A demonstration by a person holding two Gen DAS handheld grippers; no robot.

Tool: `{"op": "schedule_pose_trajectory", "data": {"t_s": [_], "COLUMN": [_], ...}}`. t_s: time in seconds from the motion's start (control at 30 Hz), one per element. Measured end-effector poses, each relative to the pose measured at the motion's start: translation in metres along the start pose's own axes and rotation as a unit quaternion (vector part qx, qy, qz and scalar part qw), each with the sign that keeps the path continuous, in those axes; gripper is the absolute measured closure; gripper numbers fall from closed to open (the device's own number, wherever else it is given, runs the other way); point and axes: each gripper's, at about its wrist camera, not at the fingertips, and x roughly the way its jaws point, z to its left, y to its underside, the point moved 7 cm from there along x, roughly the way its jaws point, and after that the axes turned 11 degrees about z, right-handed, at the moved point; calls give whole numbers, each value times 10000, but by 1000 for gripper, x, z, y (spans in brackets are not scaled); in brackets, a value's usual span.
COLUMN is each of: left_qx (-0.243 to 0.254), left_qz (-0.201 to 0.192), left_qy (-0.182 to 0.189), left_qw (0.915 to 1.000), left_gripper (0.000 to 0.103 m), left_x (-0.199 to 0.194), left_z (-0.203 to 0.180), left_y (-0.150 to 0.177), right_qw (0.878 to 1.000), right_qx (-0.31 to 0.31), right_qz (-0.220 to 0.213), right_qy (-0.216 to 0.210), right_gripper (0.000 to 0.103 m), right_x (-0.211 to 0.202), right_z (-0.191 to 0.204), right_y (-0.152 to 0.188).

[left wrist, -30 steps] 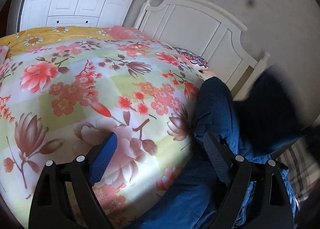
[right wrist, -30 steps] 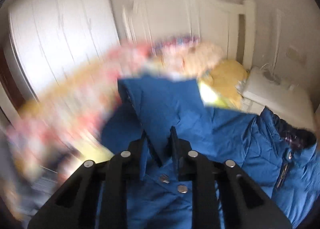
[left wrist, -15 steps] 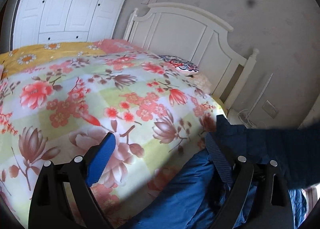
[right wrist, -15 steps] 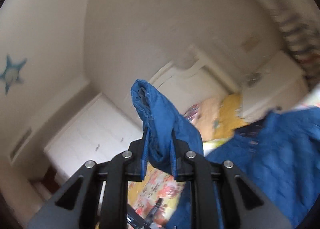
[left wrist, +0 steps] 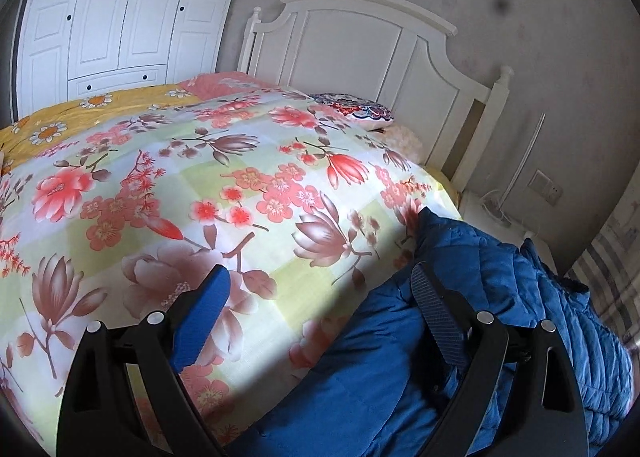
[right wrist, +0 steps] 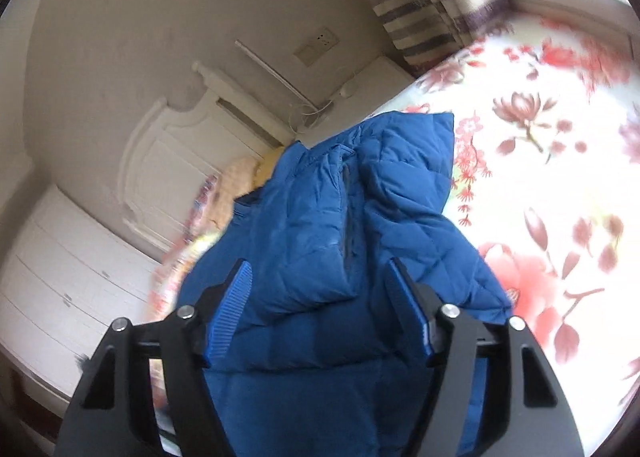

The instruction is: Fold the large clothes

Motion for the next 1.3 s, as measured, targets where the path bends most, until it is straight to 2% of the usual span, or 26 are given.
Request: {"op": "schedule_pose_trajectory", "data": {"t_s": [0.07, 0.13, 0.17, 0.2, 0.27, 0.33, 0.4, 0.43, 0.5, 0.53, 0.6, 0.67, 0.7, 0.77, 0.9, 0.97, 1.03, 1.07, 1.17, 1.2, 1.27, 1.3], "left_qx": [44, 67, 70, 71, 64, 57, 72, 82, 104, 112, 112, 118, 136, 230, 707, 1204, 1700, 1992, 2810, 3064, 3363, 3462], "left_qz": [7, 23, 33, 48, 72, 77, 74, 79, 103, 112, 106, 100, 99, 36, -153, -269, -199, -75, 390, 551, 1016, 1432], "left_qy": [-17, -32, -37, -40, -40, -33, -46, -47, -55, -58, -67, -52, -31, 31, 187, 318, 535, 641, 628, 582, 132, -90], "left_qw": [10000, 10000, 10000, 10000, 9999, 9999, 9999, 9999, 9999, 9999, 9999, 9999, 9999, 9997, 9972, 9919, 9838, 9778, 9568, 9485, 9362, 9271], "left_gripper": [15, 15, 15, 15, 15, 15, 15, 15, 15, 15, 15, 15, 15, 15, 15, 15, 15, 15, 15, 15, 15, 11], "left_x": [0, 1, 2, 2, 3, 3, 3, 3, 5, 6, 6, 6, 5, 1, -17, -29, -33, -30, -6, 7, 42, 67], "left_z": [-1, -2, -2, -2, -2, -2, -2, -3, -3, -4, -4, -4, -5, -9, -36, -67, -104, -128, -189, -208, -225, -229], "left_y": [1, 1, 1, 1, 1, 2, 2, 1, 1, 1, 1, 1, 1, 1, 1, 3, 7, 11, 26, 33, 50, 64], "right_qw": [9997, 9996, 9995, 9988, 9962, 9878, 9818, 9762, 9687, 9643, 9537, 9484, 9436, 9366, 9307, 9316, 9353, 9363, 9371, 9365, 9361, 9363], "right_qx": [-101, -100, -160, -346, -633, -1093, -1159, -1257, -1637, -1857, -2370, -2572, -2635, -2587, -2671, -2664, -2603, -2587, -2575, -2579, -2582, -2582], "right_qz": [124, 188, 198, 236, 283, 261, 219, 36, -344, -475, -508, -343, -170, 583, 707, 710, 740, 744, 737, 736, 734, 728], "right_qy": [177, 166, 202, 256, 531, 1080, 1488, 1765, 1834, 1825, 1782, 1821, 1997, 2290, 2397, 2367, 2280, 2256, 2238, 2259, 2273, 2266], "right_gripper": [37, 38, 49, 71, 77, 79, 76, 73, 44, 39, 38, 40, 42, 41, 39, 39, 38, 38, 39, 39, 39, 39], "right_x": [10, 13, 19, 25, 31, 39, 39, 34, 26, 24, 33, 49, 63, 106, 123, 123, 123, 122, 121, 122, 122, 122], "right_z": [1, 0, 1, 8, 17, 25, 26, 33, 59, 71, 95, 103, 100, 78, 71, 70, 68, 67, 67, 67, 68, 68], "right_y": [1, 2, -2, -3, -5, -7, -7, -7, -8, -8, -9, -14, -16, -13, -12, -10, -11, -12, -11, -12, -13, -13]}}
